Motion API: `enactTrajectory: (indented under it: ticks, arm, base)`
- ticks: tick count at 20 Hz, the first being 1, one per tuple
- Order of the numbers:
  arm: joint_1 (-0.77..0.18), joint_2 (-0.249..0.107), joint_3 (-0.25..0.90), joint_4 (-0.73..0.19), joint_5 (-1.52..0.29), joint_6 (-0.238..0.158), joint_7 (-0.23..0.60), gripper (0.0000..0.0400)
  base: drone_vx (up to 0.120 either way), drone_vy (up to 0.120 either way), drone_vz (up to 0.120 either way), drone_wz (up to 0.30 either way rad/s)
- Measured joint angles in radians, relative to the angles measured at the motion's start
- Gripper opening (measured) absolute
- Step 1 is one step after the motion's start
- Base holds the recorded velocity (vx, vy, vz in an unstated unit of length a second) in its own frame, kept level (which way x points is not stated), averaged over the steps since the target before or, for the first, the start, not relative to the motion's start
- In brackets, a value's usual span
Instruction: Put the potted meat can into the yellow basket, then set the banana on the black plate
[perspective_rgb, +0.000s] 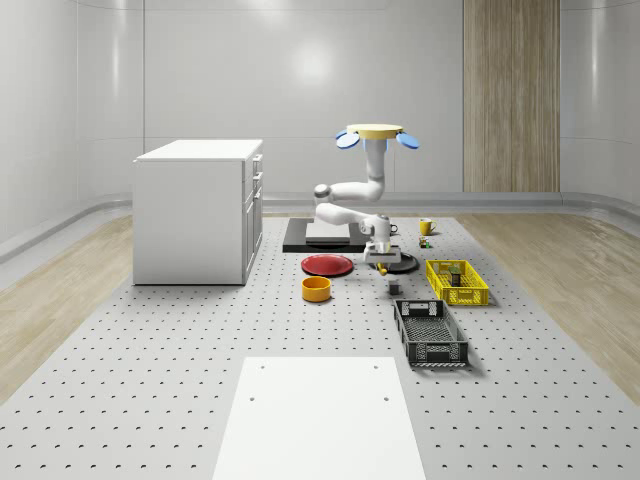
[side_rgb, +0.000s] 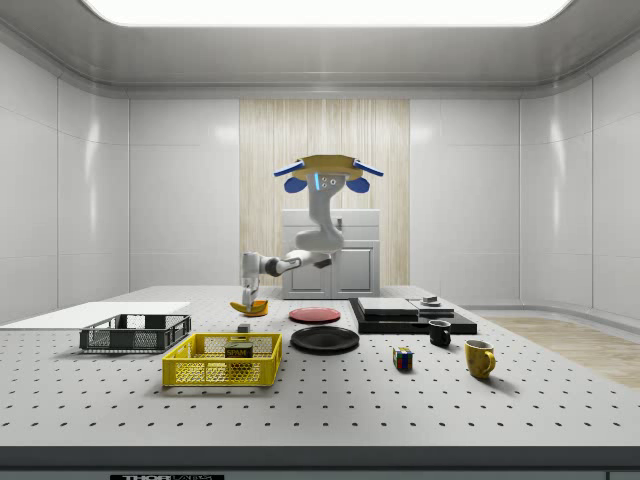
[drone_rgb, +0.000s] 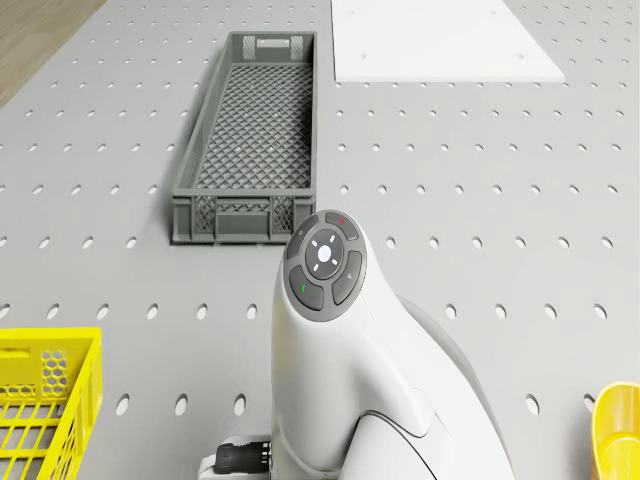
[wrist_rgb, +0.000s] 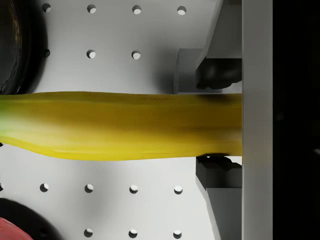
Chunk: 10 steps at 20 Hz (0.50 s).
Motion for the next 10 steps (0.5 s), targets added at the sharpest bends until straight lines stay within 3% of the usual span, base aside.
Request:
enactTrajectory:
  ticks: [10]
  arm:
    - [0.002,0.005,0.0,0.0,-0.002,-0.004,-0.002,0.0195]
  base:
    - [-0.12,0.12,0.0,0.0]
